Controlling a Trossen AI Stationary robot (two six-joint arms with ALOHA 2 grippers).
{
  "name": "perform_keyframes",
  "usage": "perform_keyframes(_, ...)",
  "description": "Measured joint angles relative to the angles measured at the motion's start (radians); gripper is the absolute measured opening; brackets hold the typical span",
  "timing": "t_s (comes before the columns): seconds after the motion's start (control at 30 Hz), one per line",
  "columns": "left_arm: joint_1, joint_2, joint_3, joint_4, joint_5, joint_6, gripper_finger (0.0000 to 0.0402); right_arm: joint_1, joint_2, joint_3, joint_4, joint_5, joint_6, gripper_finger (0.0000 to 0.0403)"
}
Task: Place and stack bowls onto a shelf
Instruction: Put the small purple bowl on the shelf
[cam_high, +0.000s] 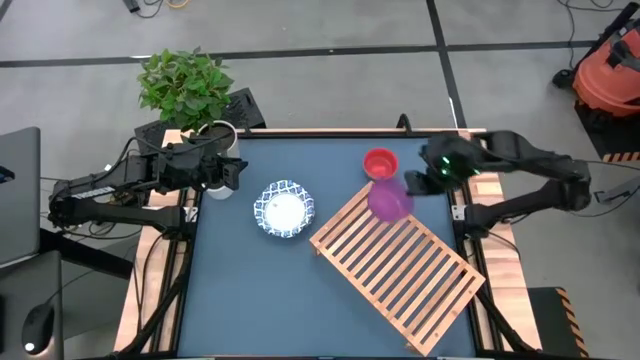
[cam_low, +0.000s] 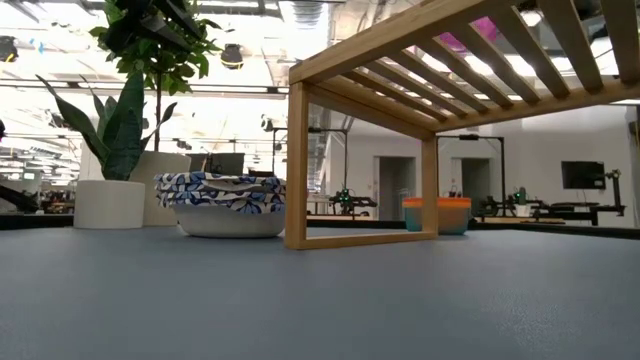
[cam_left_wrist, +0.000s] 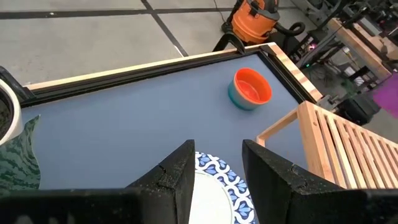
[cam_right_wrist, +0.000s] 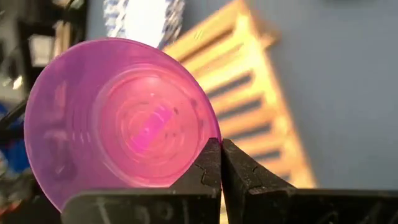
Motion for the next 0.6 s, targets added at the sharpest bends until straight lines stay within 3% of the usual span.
perform_keyframes(0.27,0.000,0.000,0.000,0.028,0.004,0.023,0.0118,0.380,-0.030,0.000,0.004,0.044,0.354,0.0019)
perform_keyframes(0.6,0.000,0.010,0.000,0.113,-0.004,0.090,0.0118,0.691,0.052,-0.001,0.059,0.045,0.495,0.0023)
